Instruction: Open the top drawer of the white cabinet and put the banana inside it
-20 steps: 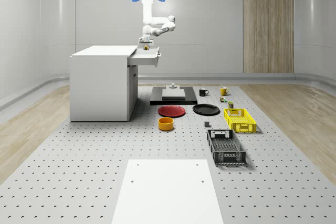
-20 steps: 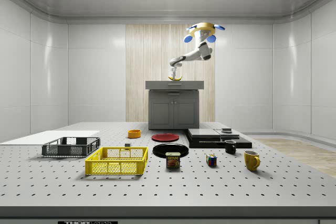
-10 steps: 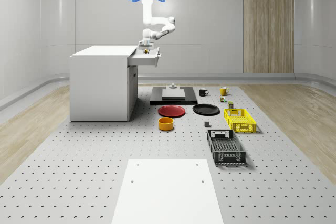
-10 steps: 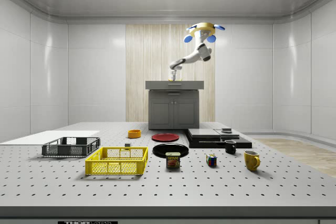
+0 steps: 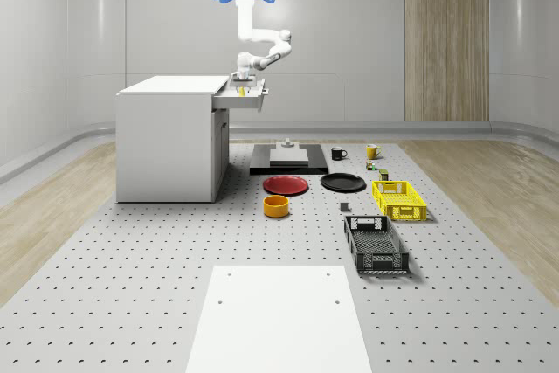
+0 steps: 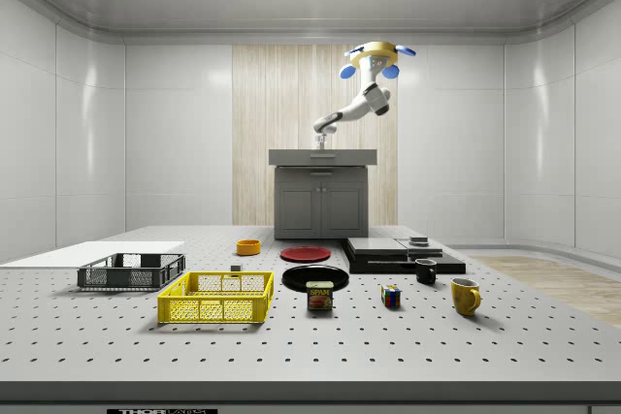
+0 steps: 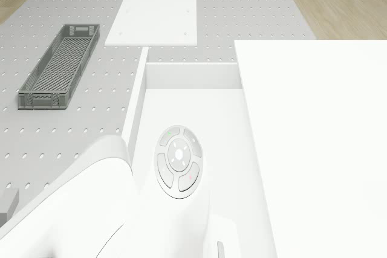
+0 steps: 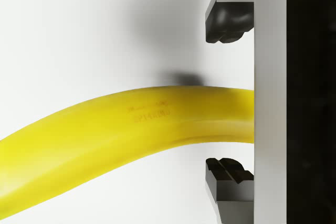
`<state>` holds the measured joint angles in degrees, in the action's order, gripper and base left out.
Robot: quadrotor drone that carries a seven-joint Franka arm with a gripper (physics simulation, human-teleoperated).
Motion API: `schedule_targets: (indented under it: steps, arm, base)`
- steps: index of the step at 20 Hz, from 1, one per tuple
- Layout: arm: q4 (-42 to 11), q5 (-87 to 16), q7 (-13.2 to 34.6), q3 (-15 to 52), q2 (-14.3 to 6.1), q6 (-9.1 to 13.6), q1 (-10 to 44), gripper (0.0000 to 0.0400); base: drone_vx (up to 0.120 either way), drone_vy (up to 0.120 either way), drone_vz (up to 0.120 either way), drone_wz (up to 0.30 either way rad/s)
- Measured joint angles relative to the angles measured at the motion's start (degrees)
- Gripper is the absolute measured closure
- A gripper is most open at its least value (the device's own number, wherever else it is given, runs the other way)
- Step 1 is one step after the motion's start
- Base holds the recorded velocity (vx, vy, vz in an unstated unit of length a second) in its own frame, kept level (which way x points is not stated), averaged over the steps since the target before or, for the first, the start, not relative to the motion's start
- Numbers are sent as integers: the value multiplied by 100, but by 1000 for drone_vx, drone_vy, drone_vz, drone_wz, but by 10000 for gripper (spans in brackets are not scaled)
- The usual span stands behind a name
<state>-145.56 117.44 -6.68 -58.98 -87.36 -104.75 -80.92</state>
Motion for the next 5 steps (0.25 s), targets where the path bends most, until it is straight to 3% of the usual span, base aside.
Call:
schedule_targets:
  steps: [5]
  arm:
    - [-146, -144, 71, -198, -19, 152, 102, 16]
  base:
    - [0, 0, 0, 0]
